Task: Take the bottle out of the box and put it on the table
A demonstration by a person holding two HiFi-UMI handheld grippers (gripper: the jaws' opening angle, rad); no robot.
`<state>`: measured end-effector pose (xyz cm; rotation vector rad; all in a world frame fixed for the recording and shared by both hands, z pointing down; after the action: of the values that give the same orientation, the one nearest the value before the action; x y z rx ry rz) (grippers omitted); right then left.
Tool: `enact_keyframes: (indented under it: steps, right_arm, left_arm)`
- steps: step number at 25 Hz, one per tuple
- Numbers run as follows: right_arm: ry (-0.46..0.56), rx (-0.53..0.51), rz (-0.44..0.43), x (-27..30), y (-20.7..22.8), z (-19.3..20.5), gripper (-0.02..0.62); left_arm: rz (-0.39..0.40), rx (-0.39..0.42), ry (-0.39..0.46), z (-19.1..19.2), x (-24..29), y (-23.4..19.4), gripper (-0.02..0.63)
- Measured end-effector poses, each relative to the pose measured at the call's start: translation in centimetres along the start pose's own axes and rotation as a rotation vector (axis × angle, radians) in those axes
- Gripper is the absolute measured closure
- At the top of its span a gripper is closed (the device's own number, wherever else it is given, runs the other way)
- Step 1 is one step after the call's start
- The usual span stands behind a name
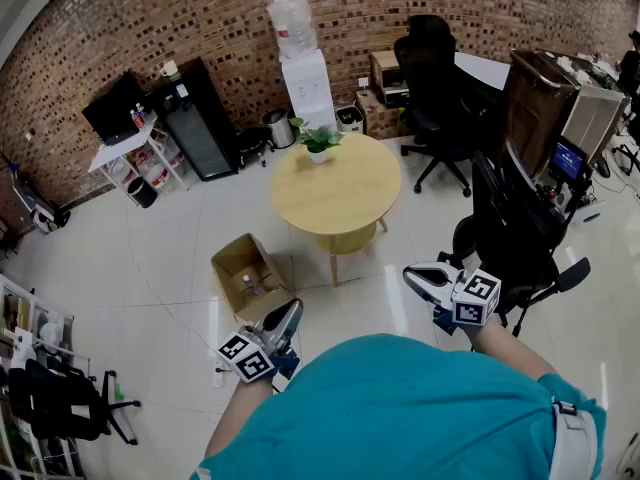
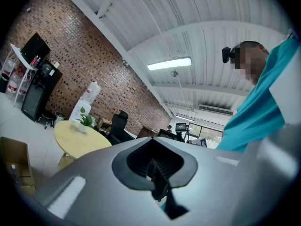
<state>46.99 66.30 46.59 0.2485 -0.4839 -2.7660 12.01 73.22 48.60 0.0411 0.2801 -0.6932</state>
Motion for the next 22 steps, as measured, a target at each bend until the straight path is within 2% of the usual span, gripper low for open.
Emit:
enact_keyframes:
  steps: [11, 22]
  right_arm:
    - [-0.001, -0.002, -0.024, -3.8, 2.0, -1.3, 0.586]
    - [-0.042, -0.041, -0.073, -7.7, 6.7, -1.7, 0.584]
  left_arm:
    - [-0.007, 0.004, -0.007, 1.1, 4.3, 2.5, 0.605]
    - [-0.041, -0.005, -0.037, 4.5, 9.8, 5.3, 0.606]
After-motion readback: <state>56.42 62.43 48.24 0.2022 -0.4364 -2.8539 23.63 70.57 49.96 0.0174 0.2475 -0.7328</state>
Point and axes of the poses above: the fingertips, and each gripper's own axes: x forward along the fingers, y to its right, z out of its underside, the point moved 8 cm from there along -x, backward along the fingers, and after that the axes turned 14 degrees about x, right-handed, at the moved point
